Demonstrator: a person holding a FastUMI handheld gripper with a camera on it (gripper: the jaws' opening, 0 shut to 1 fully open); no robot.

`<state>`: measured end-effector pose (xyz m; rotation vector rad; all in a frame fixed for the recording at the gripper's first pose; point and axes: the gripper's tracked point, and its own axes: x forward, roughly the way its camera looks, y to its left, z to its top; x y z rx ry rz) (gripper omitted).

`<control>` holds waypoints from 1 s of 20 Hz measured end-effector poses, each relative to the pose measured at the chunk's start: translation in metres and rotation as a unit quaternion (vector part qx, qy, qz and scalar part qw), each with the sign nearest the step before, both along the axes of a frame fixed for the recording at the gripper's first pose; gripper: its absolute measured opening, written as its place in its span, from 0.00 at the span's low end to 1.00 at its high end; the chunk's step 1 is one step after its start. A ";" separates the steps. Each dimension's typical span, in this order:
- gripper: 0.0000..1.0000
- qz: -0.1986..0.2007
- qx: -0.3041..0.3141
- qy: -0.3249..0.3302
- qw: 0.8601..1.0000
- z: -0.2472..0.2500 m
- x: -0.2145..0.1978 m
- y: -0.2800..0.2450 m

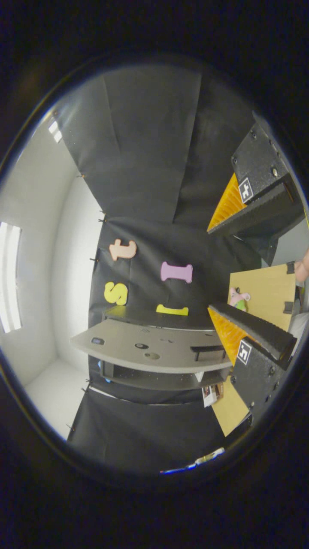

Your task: Open the shoe cabinet door, grab the shoes and put them into the shoe cabinet, then close the shoe cabinet door.

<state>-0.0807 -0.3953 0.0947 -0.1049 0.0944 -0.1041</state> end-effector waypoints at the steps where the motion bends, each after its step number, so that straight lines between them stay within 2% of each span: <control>1: 1.00 -0.007 0.005 -0.002 1.000 -0.002 0.008 -0.007; 6: 1.00 0.009 0.044 0.016 0.999 -0.025 0.061 0.005; 12: 1.00 0.006 0.068 0.033 0.997 -0.055 0.131 0.019; 15: 1.00 0.010 0.062 0.044 0.997 -0.069 0.147 0.037; 20: 1.00 0.045 0.044 0.048 0.997 -0.079 0.161 0.091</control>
